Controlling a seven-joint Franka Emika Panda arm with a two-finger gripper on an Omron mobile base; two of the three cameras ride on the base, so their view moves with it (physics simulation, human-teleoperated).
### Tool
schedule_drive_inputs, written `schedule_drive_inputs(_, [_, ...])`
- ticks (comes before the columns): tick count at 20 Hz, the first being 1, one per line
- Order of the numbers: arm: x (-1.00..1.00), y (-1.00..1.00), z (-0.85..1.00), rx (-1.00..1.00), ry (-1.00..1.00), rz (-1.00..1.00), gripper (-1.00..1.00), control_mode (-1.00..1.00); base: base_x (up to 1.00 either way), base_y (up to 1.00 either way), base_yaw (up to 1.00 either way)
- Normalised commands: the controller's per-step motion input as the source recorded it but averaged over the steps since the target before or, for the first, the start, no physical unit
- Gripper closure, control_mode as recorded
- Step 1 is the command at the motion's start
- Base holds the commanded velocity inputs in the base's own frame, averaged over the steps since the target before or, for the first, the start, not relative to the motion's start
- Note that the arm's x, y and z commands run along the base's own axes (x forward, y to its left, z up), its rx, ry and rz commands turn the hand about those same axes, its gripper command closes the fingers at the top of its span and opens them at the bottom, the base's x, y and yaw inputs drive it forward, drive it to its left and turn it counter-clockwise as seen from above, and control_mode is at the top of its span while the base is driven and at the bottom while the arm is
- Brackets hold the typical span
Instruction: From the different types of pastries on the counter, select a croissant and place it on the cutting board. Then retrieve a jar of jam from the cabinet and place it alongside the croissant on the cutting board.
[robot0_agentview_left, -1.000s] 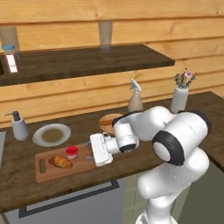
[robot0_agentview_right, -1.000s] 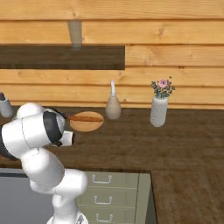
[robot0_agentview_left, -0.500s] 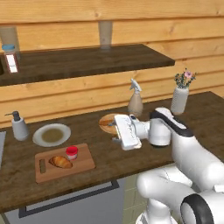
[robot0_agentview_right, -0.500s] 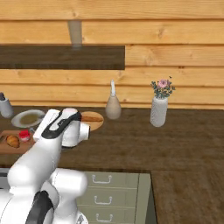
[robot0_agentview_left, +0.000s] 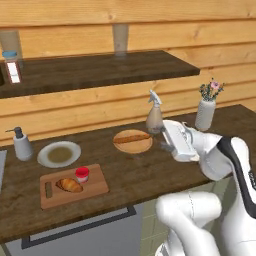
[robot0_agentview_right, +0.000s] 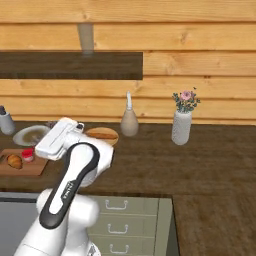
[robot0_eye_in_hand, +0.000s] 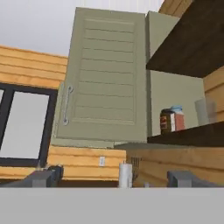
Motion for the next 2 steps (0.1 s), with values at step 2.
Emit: schedule_drive_inputs(2, [-0.82, -0.17, 0.5, 0.13, 0.23, -0.29, -1.0, -1.0, 0.0, 0.0, 0.0])
